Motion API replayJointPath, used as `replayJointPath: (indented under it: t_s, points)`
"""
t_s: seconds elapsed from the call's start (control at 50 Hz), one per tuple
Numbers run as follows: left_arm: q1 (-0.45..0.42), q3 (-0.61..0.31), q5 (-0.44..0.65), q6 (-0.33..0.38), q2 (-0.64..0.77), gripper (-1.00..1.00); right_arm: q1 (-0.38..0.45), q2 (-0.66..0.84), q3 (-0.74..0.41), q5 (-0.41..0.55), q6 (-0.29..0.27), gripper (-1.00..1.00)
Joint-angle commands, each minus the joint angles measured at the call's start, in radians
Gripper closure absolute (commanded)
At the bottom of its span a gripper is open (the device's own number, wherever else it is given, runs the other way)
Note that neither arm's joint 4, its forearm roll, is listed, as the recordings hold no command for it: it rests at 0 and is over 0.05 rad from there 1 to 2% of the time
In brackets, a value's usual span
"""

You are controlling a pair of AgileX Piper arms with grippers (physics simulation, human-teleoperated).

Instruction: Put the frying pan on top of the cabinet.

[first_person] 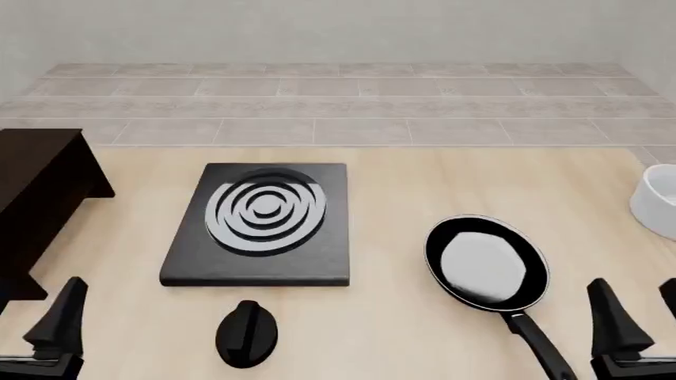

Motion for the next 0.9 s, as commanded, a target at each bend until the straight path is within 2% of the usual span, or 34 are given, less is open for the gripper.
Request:
replayJointPath:
  t_s: [0.02,0.24,0.34,0.38,0.44,0.48,0.54,0.64,0.74,0.76,0.82,0.9]
  points:
    - [0.005,-0.004,0.002,0.024,-0.003,-1.0,-0.008,0.0,-0.004,0.004,0.002,-1.0]
    - [0.03,0.009,-0.051,0.065,-0.005,-1.0,-0.004,0.001,-0.008,0.011,0.0,-1.0]
    - [0.017,0.015,-0.053,0.058,-0.005,-1.0,-0.005,-0.001,-0.005,0.008,0.0,-1.0]
    - [-0.011,-0.015,-0.028,0.037,-0.002,-1.0,-0.004,0.0,-0.002,0.004,-0.001,-1.0]
    - [-0.104,-0.08,-0.005,-0.014,0.025,-1.0,-0.002,-0.002,-0.006,0.008,0.0,-1.0]
    - [-0.162,-0.114,-0.026,-0.049,0.093,-1.0,0.0,-0.002,-0.006,0.007,-0.003,-1.0]
    - [-0.261,-0.164,-0.051,-0.067,0.177,-1.0,-0.003,-0.003,-0.007,0.007,-0.001,-1.0]
    - [-0.403,-0.219,-0.146,-0.123,0.338,-1.0,-0.008,-0.004,-0.008,0.004,0.002,-1.0]
    - [-0.481,-0.252,-0.227,-0.128,0.455,-1.0,-0.007,-0.003,-0.003,0.0,0.001,-1.0]
    - [-0.522,-0.272,-0.26,-0.135,0.517,-1.0,-0.007,-0.004,-0.011,0.007,0.001,-1.0]
    - [-0.577,-0.302,-0.314,-0.179,0.631,-1.0,-0.007,-0.004,-0.017,0.013,0.002,-1.0]
    - [-0.669,-0.348,-0.4,-0.271,0.795,-1.0,-0.009,-0.003,-0.009,0.005,0.004,-1.0]
